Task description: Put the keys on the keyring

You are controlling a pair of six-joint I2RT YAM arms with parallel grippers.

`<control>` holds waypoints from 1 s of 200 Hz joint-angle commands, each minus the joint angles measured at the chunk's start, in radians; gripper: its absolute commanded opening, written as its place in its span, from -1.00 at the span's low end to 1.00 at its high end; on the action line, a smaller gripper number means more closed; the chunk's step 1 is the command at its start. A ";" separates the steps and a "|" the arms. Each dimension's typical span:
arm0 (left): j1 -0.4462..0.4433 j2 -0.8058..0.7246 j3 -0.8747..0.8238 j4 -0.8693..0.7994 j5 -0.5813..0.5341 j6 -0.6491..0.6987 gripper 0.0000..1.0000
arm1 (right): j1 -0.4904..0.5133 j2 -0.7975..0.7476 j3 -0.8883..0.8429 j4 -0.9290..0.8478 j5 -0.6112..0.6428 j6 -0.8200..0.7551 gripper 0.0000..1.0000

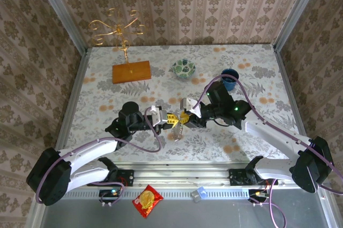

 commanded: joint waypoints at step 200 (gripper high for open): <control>-0.019 0.016 0.109 -0.243 -0.044 0.131 -0.74 | 0.143 0.160 0.305 -0.477 0.322 -0.282 -1.00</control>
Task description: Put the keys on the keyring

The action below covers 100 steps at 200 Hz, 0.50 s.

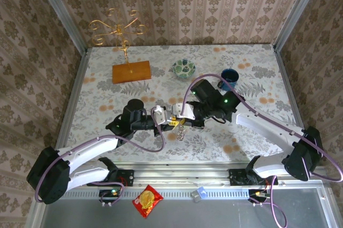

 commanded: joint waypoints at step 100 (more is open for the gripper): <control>-0.001 0.013 -0.009 0.122 0.066 -0.034 -1.00 | -0.129 -0.169 -0.219 0.292 -0.259 0.221 -0.29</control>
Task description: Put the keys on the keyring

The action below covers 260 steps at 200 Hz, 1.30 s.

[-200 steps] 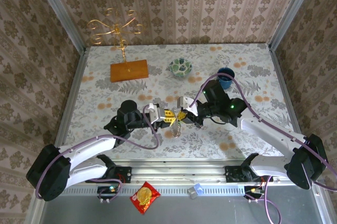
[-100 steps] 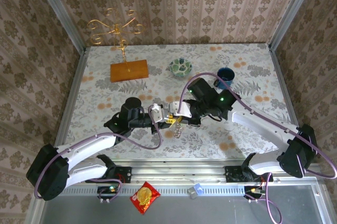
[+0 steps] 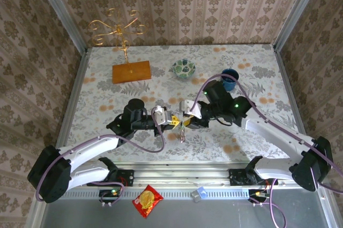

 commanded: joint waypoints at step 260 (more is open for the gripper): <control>-0.001 0.006 -0.059 0.239 0.026 -0.092 -1.00 | -0.010 0.033 -0.074 0.124 -0.046 0.072 -0.89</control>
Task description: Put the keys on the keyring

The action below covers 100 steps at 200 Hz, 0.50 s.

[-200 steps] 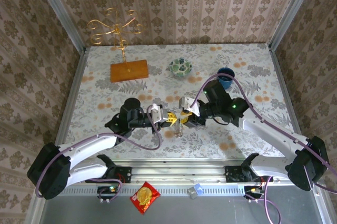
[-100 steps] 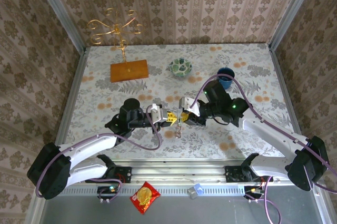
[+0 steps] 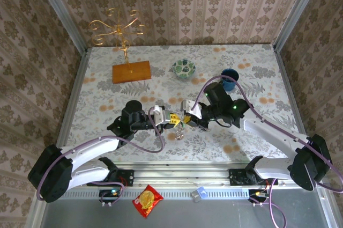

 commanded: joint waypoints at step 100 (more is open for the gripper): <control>-0.002 -0.004 -0.025 0.088 0.012 -0.034 -1.00 | 0.007 -0.056 -0.066 0.136 -0.042 0.082 -0.48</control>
